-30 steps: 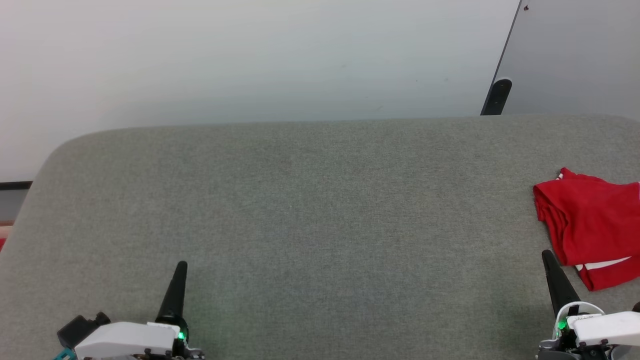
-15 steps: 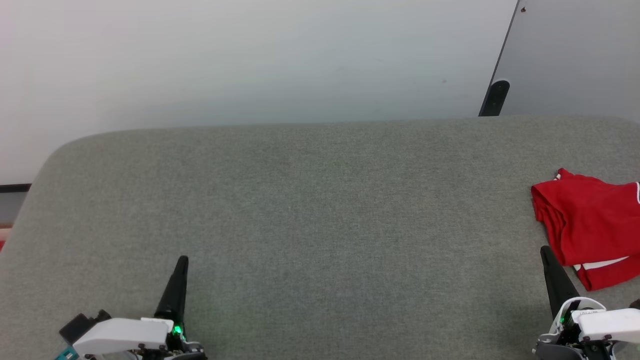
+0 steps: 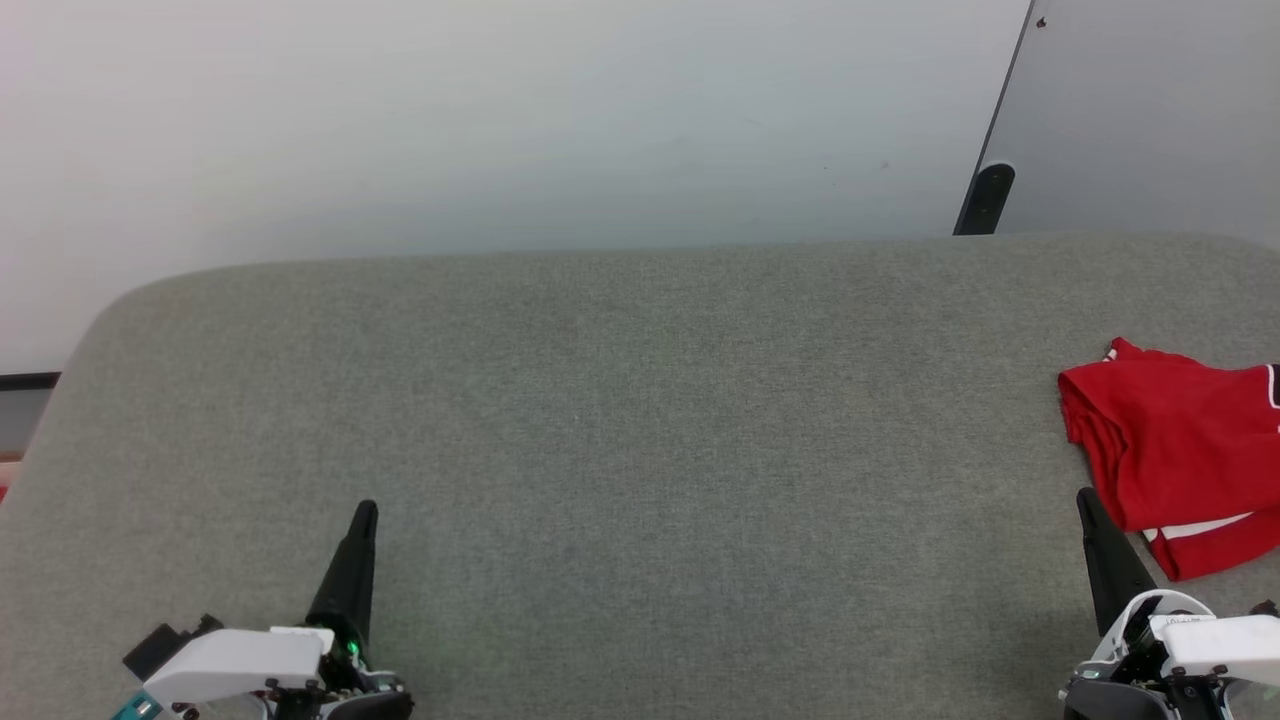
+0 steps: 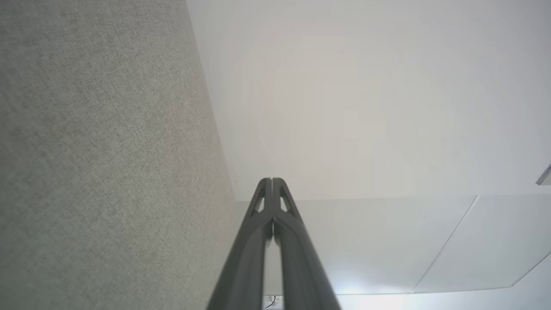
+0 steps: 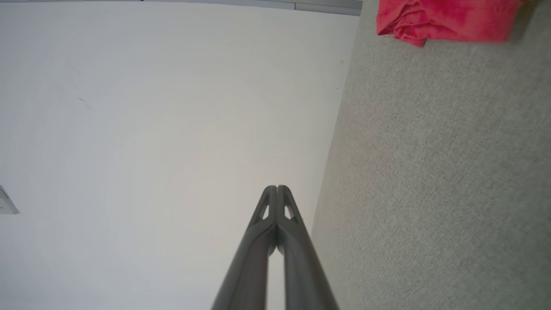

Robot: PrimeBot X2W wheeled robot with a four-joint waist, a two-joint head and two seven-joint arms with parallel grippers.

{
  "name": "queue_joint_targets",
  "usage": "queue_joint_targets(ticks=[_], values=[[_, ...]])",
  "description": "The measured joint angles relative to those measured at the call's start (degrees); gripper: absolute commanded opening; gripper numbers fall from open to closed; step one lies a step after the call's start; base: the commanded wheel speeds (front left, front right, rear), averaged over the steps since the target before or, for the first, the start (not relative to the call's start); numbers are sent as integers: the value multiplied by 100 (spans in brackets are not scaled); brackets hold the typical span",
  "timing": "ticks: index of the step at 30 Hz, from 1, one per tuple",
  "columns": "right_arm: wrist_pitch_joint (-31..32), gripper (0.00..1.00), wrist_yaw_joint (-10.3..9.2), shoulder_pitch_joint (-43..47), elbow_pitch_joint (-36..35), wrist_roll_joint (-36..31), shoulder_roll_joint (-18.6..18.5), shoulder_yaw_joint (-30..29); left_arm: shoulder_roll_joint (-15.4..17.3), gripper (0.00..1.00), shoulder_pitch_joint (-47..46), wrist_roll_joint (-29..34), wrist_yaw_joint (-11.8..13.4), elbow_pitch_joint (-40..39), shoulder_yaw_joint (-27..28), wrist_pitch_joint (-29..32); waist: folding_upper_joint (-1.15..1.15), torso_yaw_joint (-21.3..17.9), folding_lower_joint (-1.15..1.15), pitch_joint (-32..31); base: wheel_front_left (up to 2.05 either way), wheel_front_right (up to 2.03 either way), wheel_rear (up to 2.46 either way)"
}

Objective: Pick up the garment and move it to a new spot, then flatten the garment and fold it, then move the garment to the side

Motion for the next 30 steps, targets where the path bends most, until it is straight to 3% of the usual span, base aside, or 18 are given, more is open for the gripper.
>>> queue_joint_targets(ticks=[7, 30], values=[[38, 0, 0, -21, 44, 230, 23, -30, -9, 0, -34, -268, -20, 26, 21, 56, 0, -11, 0, -12, 0, 0, 0], [60, 0, 0, -66, 47, 237, 35, -45, -10, 0, -38, -272, -20, 27, 23, 58, 0, -11, 0, -12, 0, 0, 0]])
